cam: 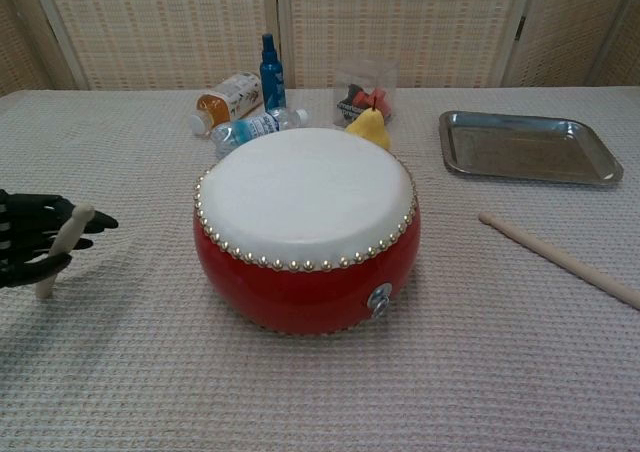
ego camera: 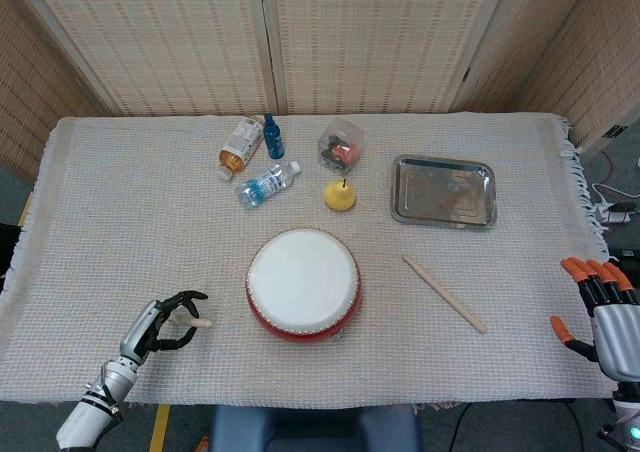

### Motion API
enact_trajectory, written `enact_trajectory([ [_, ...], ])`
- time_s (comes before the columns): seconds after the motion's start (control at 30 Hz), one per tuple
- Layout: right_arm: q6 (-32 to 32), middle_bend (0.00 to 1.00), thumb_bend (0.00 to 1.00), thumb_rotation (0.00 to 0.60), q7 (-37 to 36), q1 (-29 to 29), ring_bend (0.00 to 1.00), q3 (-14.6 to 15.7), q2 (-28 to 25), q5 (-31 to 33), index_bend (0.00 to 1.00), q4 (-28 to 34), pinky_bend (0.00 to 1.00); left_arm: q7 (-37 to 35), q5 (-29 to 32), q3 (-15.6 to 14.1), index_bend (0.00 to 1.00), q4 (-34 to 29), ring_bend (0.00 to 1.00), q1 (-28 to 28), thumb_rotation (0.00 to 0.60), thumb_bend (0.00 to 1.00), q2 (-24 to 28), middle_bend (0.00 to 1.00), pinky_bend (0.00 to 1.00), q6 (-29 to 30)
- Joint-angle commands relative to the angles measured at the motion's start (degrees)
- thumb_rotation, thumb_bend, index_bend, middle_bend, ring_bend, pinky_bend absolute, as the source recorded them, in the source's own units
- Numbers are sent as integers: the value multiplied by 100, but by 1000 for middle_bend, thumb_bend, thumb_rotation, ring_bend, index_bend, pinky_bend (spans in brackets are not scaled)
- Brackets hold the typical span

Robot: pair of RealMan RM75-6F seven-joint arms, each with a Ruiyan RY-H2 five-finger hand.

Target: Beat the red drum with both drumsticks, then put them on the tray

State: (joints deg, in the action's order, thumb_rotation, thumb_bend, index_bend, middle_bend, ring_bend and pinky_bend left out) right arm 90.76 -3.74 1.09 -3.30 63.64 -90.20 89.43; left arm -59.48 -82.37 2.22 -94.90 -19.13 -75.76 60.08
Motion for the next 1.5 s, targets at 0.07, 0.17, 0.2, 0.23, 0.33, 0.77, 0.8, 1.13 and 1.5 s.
enact_trajectory([
  [0.07, 33, 133, 292, 600, -5, -11, 0, 11, -11, -32, 131, 38, 104, -3600, -952, -64, 557, 890, 148, -174, 600, 396, 523, 283, 127, -46],
  [0.17, 49, 133, 292, 600, -32, -20, 0, 16, -30, -41, 131, 75, 104, -4348, -1132, -200, 557, 1286, 165, -242, 600, 397, 459, 298, 128, 60],
  [0.2, 43, 133, 292, 600, -62, -21, 0, 18, -49, -37, 131, 106, 104, -4630, -1181, -243, 557, 1410, 173, -269, 600, 397, 429, 302, 129, 107],
  [0.23, 31, 133, 292, 600, -100, -20, 0, 21, -70, -33, 131, 141, 104, -4847, -1205, -273, 557, 1496, 189, -289, 600, 396, 405, 310, 136, 139],
  [0.33, -39, 133, 292, 600, -262, -8, 0, 37, -190, -12, 121, 302, 104, -5554, -1331, -392, 556, 1770, 226, -386, 600, 397, 337, 331, 177, 221],
  [0.77, -60, 133, 292, 600, -190, -8, 0, 14, -324, 46, 113, 457, 104, -6539, -1420, -735, 540, 2473, 310, -659, 600, 396, 39, 393, 266, 283],
  [0.8, -63, 133, 292, 600, -189, -11, 0, 14, -320, 57, 113, 457, 104, -6499, -1268, -680, 537, 2423, 324, -702, 600, 397, -12, 406, 288, 166],
  [1.13, -40, 133, 292, 600, -232, -34, 0, 5, -325, 88, 113, 415, 104, -5661, -814, -421, 499, 1894, 364, -940, 600, 396, -82, 445, 335, -100],
  [1.5, -42, 133, 292, 600, -337, -43, 0, -15, -310, 134, 113, 317, 104, -5060, -575, -262, 496, 1699, 412, -1149, 594, 293, -265, 474, 369, -359],
])
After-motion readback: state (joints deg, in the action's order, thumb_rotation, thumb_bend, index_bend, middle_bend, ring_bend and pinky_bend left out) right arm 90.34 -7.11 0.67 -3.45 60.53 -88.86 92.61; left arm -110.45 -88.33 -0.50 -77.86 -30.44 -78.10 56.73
